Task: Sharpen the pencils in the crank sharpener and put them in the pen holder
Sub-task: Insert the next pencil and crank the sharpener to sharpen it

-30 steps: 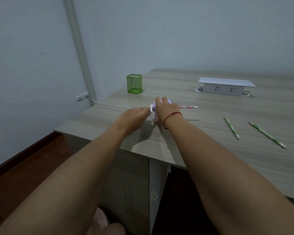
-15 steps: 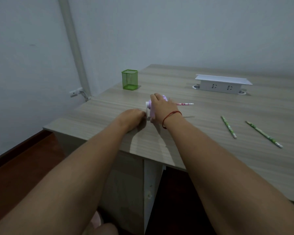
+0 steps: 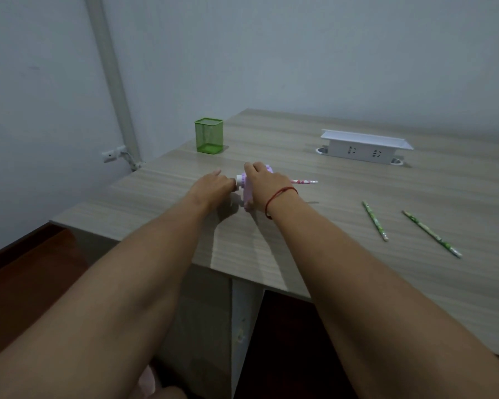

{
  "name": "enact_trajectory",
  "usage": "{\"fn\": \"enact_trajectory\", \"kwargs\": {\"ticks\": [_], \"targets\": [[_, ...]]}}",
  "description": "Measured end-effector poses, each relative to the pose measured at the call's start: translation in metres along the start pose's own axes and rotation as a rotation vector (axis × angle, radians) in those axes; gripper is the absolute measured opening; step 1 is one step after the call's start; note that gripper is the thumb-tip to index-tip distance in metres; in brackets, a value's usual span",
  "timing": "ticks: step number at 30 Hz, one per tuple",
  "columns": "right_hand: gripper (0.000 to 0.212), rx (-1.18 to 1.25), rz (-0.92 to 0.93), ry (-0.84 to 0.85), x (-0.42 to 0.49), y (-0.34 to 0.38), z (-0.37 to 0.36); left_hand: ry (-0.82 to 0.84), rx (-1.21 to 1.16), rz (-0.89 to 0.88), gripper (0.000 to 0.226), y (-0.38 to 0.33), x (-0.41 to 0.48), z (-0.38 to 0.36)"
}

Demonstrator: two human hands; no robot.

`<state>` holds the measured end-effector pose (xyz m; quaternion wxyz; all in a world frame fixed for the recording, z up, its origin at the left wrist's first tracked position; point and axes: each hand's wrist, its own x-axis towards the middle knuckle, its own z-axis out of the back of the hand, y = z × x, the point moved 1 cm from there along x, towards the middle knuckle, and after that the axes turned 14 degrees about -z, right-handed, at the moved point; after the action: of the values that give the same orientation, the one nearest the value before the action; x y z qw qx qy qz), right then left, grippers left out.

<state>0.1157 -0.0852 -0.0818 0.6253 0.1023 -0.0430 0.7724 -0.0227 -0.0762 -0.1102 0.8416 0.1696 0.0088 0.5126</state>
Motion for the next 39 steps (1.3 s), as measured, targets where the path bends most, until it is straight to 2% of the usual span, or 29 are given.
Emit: {"fn": "enact_trajectory", "kwargs": {"ticks": [7,16,20,27,31,39], "targets": [[0.077,-0.058,0.014,-0.026,0.003,0.0,0.001,-0.065,0.027,0.022,0.021,0.01,0.005,0.011],[0.078,-0.092,0.01,0.0,0.005,-0.001,0.001,-0.264,-0.007,0.0,0.032,0.01,0.0,0.034],[0.081,-0.093,-0.014,0.009,0.009,0.002,0.0,-0.367,-0.024,-0.032,0.029,0.002,-0.014,0.044],[0.069,-0.042,-0.045,0.021,0.011,0.004,-0.001,-0.414,-0.05,-0.101,0.018,-0.019,-0.044,0.031],[0.069,-0.03,-0.054,0.036,0.011,0.006,-0.001,-0.309,-0.084,-0.003,0.024,-0.033,-0.049,0.024],[0.071,-0.03,-0.062,0.055,0.013,0.004,-0.001,-0.244,-0.162,0.007,0.025,-0.029,-0.046,0.02]]}}
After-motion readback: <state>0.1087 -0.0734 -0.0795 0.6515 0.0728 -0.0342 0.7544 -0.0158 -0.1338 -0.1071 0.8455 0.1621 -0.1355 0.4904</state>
